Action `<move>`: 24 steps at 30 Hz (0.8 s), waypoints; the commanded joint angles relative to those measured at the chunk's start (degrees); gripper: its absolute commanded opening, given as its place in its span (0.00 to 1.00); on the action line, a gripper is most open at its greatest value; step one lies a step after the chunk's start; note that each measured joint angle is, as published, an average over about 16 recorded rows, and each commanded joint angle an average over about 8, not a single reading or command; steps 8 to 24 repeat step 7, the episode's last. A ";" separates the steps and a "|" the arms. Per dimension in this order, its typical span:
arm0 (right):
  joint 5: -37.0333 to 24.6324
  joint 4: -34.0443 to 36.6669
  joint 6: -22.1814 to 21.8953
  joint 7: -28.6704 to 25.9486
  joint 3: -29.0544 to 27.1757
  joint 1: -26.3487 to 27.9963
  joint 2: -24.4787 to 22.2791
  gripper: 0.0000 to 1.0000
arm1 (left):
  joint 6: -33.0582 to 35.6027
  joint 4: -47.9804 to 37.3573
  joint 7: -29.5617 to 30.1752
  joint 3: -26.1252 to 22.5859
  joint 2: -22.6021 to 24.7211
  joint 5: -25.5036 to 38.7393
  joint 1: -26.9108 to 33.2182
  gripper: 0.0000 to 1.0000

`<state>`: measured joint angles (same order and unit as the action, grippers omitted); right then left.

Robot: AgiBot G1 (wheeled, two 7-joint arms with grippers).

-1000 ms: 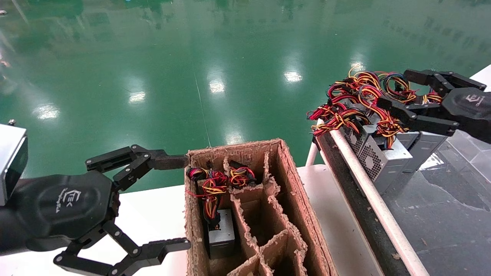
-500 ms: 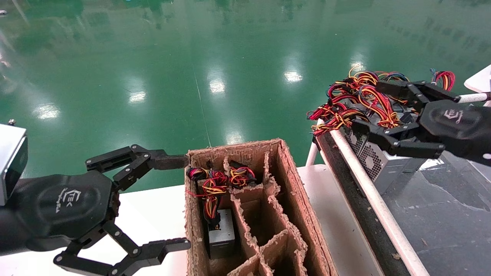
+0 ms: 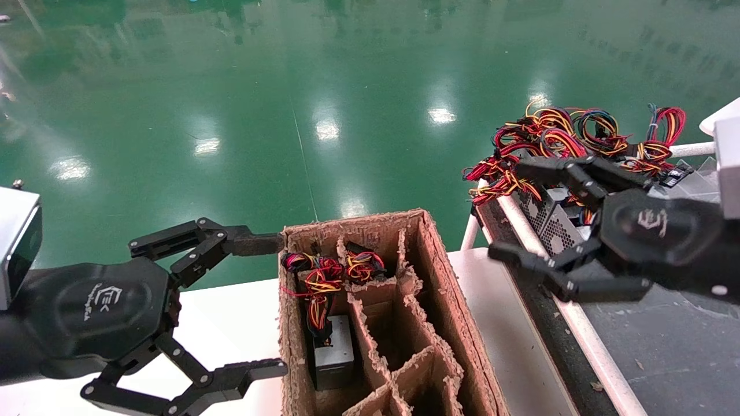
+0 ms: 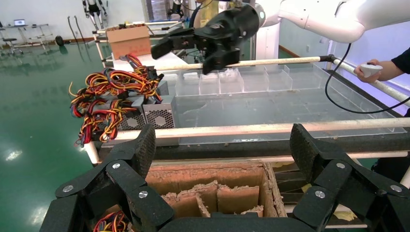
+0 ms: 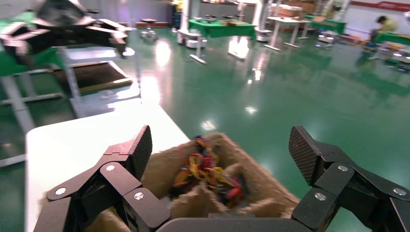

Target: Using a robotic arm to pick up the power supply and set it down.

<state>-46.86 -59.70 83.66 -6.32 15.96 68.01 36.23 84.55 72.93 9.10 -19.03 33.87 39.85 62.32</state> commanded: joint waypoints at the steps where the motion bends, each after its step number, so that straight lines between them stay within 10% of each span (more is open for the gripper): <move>1: 0.63 -1.74 0.26 -0.56 0.01 -0.81 -0.15 1.00 | 0.00 0.00 0.00 0.00 0.00 0.00 0.00 1.00; 24: 2.07 -5.75 0.84 -1.83 0.03 -2.67 -0.50 1.00 | 0.00 0.00 0.00 -0.01 0.00 -0.01 0.00 1.00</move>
